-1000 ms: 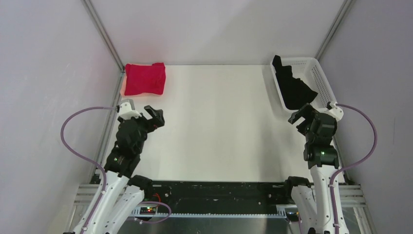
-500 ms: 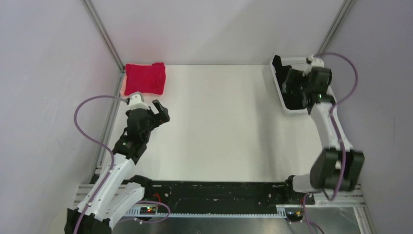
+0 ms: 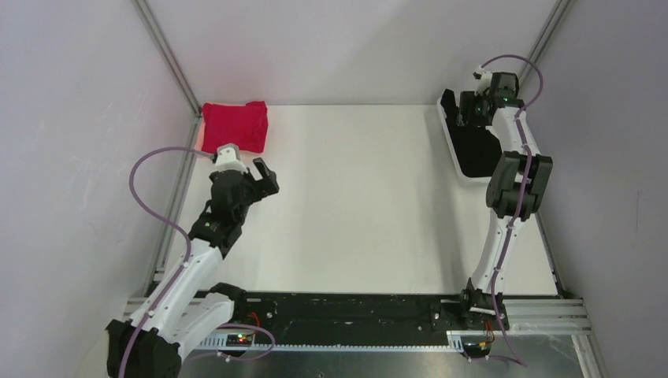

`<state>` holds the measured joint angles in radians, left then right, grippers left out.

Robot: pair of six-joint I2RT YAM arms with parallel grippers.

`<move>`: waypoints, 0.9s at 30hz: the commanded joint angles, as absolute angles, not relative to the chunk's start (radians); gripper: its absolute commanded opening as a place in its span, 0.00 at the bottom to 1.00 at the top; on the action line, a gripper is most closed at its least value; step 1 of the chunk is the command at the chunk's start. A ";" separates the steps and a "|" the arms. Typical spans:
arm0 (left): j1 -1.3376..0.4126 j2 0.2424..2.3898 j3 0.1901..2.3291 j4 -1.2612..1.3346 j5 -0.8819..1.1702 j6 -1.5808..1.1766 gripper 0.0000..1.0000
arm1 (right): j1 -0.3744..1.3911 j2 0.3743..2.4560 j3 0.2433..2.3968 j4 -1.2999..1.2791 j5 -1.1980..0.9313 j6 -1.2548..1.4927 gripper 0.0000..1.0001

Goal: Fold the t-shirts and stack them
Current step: Grab crumpled tshirt from bin with the right arm, then move the tshirt to the center of the board

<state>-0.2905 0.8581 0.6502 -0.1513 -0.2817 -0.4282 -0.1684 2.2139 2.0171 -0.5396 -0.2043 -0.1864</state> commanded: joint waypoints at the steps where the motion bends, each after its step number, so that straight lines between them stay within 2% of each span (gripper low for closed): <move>1: -0.293 0.889 0.668 -0.106 -0.271 -0.407 1.00 | -0.177 2.271 2.126 -0.566 -0.313 -0.114 0.54; 2: -0.292 0.889 0.666 -0.106 -0.265 -0.406 1.00 | -0.178 2.271 2.129 -0.557 -0.360 -0.094 0.38; 3: -0.292 0.884 0.665 -0.107 -0.265 -0.406 1.00 | -0.183 2.267 2.129 -0.537 -0.392 -0.088 0.28; 4: -0.293 0.878 0.659 -0.108 -0.268 -0.408 1.00 | -0.186 2.251 2.134 -0.526 -0.449 -0.078 0.07; 6: -0.293 0.854 0.648 -0.113 -0.270 -0.413 1.00 | -0.192 2.207 2.152 -0.520 -0.468 -0.057 0.00; 11: -0.293 0.756 0.600 -0.118 -0.253 -0.438 1.00 | -0.193 1.992 2.164 -0.431 -0.417 0.027 0.00; 18: -0.293 0.624 0.528 -0.125 -0.223 -0.485 1.00 | -0.117 1.707 2.211 -0.232 -0.636 0.216 0.00; 23: -0.292 0.563 0.504 -0.136 -0.224 -0.503 1.00 | 0.059 1.636 2.328 -0.244 -0.707 0.240 0.00; 27: -0.293 0.536 0.495 -0.149 -0.220 -0.526 1.00 | 0.209 1.590 2.296 -0.216 -0.714 0.249 0.00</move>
<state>-0.2905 0.5598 0.5026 -0.1471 -0.2283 -0.4908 0.1169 1.5963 2.3157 -0.2531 -0.6472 0.2035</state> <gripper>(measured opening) 0.996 0.034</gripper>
